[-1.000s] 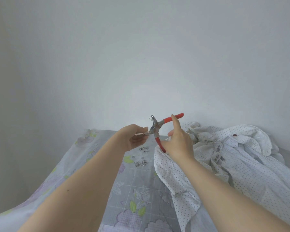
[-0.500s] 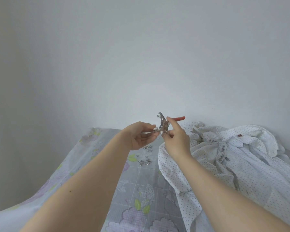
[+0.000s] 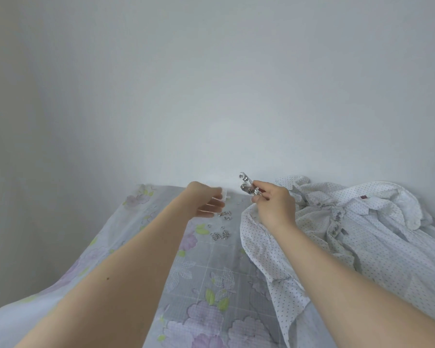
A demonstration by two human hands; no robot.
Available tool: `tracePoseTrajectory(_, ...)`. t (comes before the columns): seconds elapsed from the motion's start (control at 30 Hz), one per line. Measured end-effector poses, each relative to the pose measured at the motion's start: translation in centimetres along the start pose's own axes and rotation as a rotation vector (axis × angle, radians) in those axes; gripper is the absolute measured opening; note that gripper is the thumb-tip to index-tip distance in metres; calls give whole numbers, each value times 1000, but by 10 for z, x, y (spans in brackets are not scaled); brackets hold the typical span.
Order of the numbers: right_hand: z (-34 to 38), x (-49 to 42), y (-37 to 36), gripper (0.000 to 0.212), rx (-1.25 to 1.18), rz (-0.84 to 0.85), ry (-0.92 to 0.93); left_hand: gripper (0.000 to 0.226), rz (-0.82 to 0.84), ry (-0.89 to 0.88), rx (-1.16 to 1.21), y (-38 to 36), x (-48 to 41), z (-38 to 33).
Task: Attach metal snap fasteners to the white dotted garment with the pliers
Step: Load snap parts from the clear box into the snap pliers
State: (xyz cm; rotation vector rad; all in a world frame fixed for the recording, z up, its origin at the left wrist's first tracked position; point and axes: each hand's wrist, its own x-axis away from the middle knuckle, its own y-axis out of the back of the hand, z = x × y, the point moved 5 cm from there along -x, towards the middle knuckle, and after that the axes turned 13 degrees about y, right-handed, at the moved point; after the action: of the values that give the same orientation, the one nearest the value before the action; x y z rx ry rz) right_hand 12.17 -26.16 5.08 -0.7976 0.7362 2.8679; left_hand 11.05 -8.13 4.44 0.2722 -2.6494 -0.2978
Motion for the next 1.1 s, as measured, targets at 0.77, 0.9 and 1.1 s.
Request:
tracePoseTrajectory(0.77,-14,0,2,32,16,49,-59,18,-397,-286,-771,-29,-36,26)
tracePoseTrajectory(0.9,-18,-2,2,30,15,43,-56,14,-363,-249,-794,-30,-41,28)
tracePoseTrajectory(1.1,-23,-3,2,31,-8,52,-62,9,-313,-255,-795,-37,-46,25)
